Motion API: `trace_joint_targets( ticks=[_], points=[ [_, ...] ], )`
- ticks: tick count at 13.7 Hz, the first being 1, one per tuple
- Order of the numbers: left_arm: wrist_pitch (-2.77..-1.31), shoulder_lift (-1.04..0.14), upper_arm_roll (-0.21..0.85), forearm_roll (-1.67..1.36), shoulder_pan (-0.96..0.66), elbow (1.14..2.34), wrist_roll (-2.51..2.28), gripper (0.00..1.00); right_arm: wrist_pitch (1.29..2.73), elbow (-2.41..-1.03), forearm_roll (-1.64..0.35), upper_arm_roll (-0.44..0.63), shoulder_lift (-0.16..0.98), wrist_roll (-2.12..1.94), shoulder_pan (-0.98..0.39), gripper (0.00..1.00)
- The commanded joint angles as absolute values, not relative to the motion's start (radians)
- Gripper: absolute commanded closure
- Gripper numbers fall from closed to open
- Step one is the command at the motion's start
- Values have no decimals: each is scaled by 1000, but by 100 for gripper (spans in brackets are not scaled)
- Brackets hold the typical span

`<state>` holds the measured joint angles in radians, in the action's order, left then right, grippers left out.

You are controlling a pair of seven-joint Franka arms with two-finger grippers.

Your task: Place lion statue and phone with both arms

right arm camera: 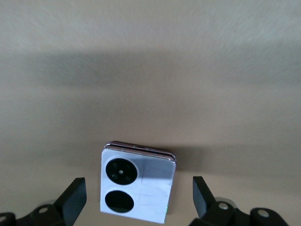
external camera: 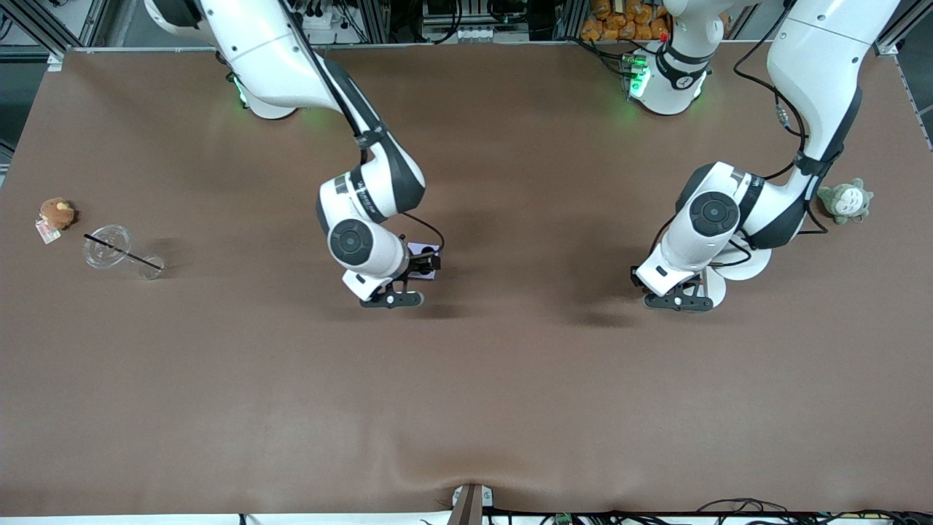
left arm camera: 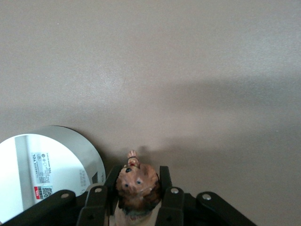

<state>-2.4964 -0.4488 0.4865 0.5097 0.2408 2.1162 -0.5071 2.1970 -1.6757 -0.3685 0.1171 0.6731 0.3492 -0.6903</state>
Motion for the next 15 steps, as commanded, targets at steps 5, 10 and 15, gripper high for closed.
trace_joint_targets(
  ticks=[5,10,15],
  points=[
    [-2552,-482,503,535,253,2112,-512,100,2227,-1707,-400,129,666,426,-706,0],
    [-2559,-489,503,552,244,2109,-509,100,2267,-1736,-400,130,666,426,-710,0],
    [-2569,-500,502,557,249,2108,-508,100,2284,-1741,-403,129,670,437,-719,0]
  ],
)
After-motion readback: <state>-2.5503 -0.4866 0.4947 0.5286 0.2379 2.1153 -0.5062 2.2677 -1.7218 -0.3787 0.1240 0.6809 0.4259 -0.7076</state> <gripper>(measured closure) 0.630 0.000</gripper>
